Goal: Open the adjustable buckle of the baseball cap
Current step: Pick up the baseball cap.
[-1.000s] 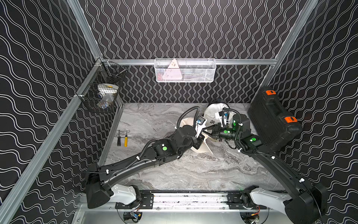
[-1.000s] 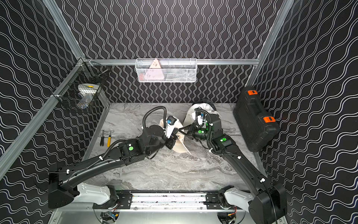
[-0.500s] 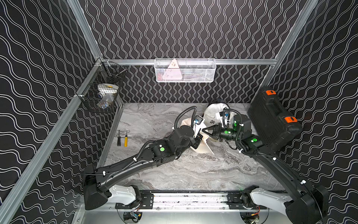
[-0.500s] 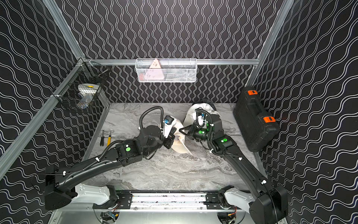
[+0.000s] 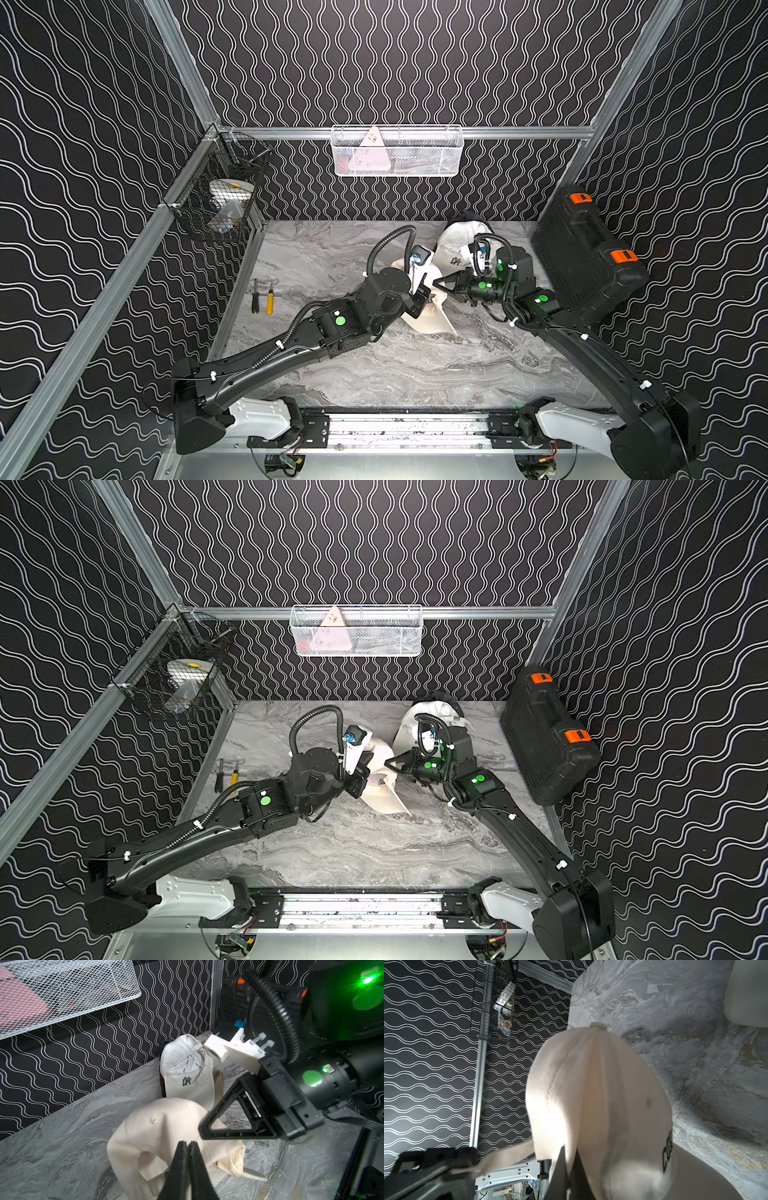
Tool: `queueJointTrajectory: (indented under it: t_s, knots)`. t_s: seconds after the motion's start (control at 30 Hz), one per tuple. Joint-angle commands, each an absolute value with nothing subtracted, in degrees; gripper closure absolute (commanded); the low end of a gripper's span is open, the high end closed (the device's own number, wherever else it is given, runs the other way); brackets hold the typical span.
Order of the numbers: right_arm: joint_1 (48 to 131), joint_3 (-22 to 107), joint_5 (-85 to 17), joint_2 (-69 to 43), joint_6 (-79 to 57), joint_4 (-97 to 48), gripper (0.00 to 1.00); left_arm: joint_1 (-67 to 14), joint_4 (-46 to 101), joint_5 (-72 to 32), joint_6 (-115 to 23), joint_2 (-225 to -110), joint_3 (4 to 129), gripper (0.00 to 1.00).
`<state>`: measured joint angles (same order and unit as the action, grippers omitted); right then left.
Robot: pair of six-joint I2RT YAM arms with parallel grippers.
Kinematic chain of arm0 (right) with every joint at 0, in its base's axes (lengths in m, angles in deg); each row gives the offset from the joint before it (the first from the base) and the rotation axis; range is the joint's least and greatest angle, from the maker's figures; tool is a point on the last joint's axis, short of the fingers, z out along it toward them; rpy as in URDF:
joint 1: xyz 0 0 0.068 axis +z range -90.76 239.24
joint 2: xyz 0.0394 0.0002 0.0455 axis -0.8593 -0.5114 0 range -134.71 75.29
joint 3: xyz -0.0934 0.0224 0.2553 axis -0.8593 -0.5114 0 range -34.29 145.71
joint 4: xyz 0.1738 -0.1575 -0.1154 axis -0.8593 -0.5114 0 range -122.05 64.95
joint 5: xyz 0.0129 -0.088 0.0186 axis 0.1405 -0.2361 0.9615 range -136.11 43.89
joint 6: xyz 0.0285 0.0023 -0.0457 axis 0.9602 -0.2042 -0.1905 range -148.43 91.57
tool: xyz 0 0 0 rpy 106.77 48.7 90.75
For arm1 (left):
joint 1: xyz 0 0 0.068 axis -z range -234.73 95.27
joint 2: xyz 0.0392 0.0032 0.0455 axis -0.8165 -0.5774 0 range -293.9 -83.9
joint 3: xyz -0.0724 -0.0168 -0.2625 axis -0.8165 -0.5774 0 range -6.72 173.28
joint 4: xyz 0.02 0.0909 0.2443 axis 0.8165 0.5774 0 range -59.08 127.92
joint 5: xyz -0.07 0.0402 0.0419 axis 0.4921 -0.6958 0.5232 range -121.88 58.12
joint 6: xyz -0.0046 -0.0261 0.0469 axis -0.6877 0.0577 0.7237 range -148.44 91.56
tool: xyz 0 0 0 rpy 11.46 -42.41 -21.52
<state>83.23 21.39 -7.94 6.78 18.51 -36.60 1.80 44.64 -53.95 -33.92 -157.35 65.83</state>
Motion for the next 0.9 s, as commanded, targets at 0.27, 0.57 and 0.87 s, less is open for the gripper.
queueJointTrajectory:
  t_s: [0.27,0.57,0.87]
  knots:
    - [83.33,23.09,-8.32,2.36,12.21,-41.22,0.78,1.80,47.12,-51.75,-35.00,-157.37,68.22,1.00]
    - [83.41,25.66,-10.41,5.15,6.11,-47.51,0.50,1.79,48.58,-52.21,-35.21,-158.12,69.38,1.00]
    - [88.10,27.37,-25.69,13.62,-5.74,-57.89,0.41,1.78,49.57,-52.96,-35.77,-159.30,70.85,1.00]
